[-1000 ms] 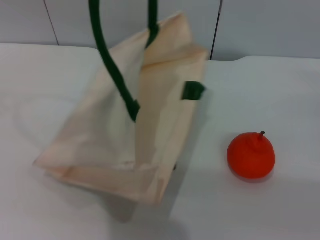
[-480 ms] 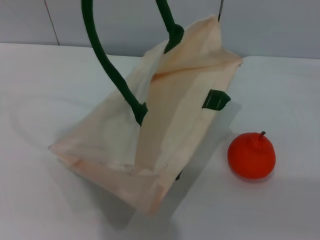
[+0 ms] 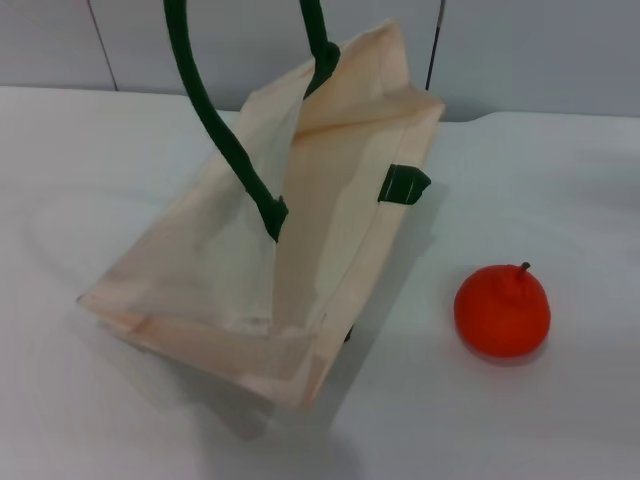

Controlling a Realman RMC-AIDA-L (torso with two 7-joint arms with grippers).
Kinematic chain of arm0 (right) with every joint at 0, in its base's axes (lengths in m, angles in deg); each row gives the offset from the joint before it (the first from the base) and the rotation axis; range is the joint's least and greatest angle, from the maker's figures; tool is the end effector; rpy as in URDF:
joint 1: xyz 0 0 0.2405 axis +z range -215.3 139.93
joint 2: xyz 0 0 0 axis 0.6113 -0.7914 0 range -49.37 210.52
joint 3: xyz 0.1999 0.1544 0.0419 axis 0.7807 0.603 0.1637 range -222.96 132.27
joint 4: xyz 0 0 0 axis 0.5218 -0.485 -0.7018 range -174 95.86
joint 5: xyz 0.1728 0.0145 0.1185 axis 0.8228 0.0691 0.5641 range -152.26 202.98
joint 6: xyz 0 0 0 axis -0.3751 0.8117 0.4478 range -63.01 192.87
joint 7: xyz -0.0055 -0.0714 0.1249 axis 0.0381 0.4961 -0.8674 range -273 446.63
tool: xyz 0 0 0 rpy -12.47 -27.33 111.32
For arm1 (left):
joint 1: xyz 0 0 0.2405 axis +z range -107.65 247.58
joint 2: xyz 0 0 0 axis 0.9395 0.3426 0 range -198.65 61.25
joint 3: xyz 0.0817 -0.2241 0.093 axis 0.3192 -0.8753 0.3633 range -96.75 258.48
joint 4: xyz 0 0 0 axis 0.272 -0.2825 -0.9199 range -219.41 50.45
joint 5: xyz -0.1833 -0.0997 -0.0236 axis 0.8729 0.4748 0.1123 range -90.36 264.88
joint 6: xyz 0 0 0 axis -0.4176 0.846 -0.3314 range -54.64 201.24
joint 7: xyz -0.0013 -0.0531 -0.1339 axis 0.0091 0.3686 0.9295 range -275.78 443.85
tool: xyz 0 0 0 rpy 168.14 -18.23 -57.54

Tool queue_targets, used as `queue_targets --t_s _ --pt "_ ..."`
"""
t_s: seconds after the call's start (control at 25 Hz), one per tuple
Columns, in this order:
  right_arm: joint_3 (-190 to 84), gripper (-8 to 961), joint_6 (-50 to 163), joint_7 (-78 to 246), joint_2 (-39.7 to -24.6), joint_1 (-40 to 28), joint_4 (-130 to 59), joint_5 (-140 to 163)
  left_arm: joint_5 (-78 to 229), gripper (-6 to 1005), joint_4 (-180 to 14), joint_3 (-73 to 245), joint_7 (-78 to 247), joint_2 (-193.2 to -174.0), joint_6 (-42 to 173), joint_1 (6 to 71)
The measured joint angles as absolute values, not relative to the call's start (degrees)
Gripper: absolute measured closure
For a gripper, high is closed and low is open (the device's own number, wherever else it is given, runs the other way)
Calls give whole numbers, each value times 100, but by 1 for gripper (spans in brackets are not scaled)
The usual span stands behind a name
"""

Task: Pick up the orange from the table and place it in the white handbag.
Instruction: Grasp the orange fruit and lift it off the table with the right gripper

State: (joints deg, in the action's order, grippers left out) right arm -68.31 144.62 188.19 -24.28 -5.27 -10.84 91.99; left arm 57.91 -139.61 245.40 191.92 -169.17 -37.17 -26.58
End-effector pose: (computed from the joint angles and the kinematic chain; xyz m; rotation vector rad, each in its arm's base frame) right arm 0.3243 0.3765 0.1209 -2.2681 0.7147 0.6355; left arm -0.0296 0.4506 0.2029 -2.6356 -0.7838 0.1453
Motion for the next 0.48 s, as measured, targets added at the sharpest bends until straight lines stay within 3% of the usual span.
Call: queue_targets --t_s 0.12,0.48 --pt "-6831 79 14576 18829 -2546 -268 -1081 8624 5791 877 -13960 24540 19197 -16920 -3714 -2667" --pt "-6857 79 15294 18761 -2654 66 -1143 7334 5791 878 -13958 24539 19201 -16948 -3693 -2672"
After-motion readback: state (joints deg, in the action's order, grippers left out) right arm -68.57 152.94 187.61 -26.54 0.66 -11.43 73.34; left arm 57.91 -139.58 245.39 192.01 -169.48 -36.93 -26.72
